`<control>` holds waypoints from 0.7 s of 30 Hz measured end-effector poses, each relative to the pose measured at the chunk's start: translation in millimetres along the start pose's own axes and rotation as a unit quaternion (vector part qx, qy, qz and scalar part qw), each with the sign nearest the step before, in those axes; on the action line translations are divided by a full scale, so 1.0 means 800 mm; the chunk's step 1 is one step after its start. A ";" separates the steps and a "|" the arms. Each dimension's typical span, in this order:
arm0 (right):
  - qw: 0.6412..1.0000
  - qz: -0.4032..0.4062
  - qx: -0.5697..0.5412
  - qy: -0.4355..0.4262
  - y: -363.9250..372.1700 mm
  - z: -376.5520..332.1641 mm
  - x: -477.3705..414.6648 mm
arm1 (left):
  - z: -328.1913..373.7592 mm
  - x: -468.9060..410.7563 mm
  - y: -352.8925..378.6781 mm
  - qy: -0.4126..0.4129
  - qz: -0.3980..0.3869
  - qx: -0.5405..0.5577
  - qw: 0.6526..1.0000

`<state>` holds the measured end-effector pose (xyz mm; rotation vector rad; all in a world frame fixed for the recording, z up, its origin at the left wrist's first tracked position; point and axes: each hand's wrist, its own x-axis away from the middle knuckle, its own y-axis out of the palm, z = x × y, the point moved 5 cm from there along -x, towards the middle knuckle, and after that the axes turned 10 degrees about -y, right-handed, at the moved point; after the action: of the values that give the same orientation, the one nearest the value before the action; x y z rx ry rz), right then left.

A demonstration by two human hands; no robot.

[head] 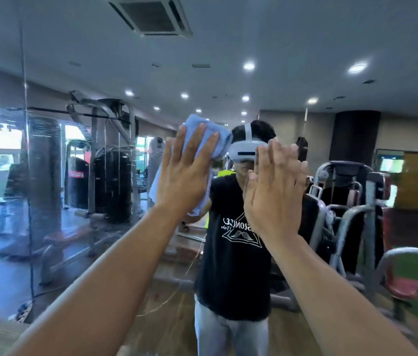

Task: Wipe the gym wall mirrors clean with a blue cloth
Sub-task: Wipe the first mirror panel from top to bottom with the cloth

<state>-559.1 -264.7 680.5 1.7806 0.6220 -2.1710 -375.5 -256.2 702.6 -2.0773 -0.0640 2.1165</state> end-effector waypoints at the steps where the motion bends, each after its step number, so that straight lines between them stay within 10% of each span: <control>1: 1.000 0.001 -0.001 -0.001 0.007 -0.010 -0.002 | -0.021 -0.004 -0.004 -0.006 -0.016 -0.007 1.000; 10: 0.998 -0.008 0.049 -0.049 0.062 -0.096 -0.013 | -0.173 -0.005 -0.038 -0.128 -0.031 -0.006 0.991; 21: 0.996 -0.007 0.073 -0.053 0.078 -0.092 -0.007 | -0.136 0.046 -0.025 -0.251 -0.014 0.011 0.968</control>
<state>-465.8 -284.0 664.4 1.7205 0.4627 -2.3584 -265.4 -240.5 666.3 -1.4670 -0.1333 2.5521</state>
